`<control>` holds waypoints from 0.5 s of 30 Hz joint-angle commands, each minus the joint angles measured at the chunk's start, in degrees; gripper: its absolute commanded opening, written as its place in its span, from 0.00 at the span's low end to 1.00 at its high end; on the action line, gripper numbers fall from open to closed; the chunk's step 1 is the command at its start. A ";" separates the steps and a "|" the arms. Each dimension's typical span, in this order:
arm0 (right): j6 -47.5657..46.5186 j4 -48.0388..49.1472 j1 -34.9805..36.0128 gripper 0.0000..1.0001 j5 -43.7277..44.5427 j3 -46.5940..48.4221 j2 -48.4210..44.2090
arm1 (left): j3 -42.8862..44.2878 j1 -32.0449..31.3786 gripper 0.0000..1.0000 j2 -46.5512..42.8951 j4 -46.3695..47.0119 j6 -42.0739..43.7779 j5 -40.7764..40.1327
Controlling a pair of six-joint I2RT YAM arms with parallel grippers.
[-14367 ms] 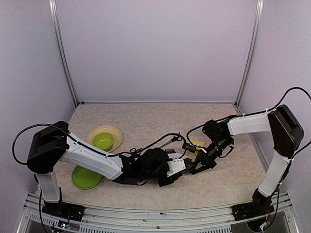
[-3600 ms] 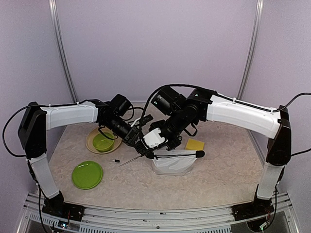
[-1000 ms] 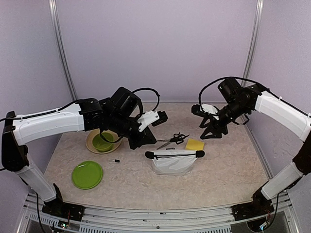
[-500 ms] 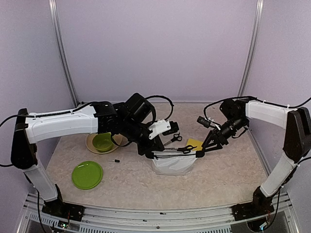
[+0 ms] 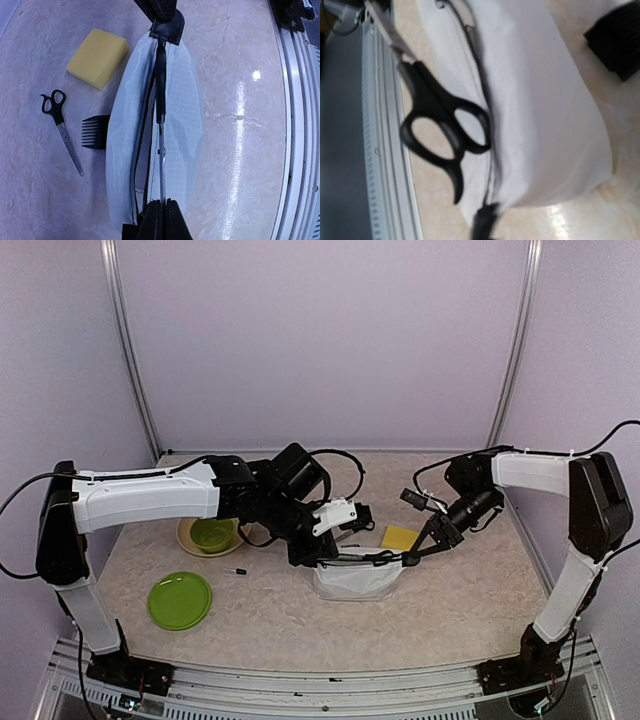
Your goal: Sort the hair-cutting tools
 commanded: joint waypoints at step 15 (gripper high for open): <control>-0.78 -2.97 -0.01 0.00 -4.50 1.98 2.40 | 0.78 -1.07 0.00 -0.08 2.26 2.96 -5.36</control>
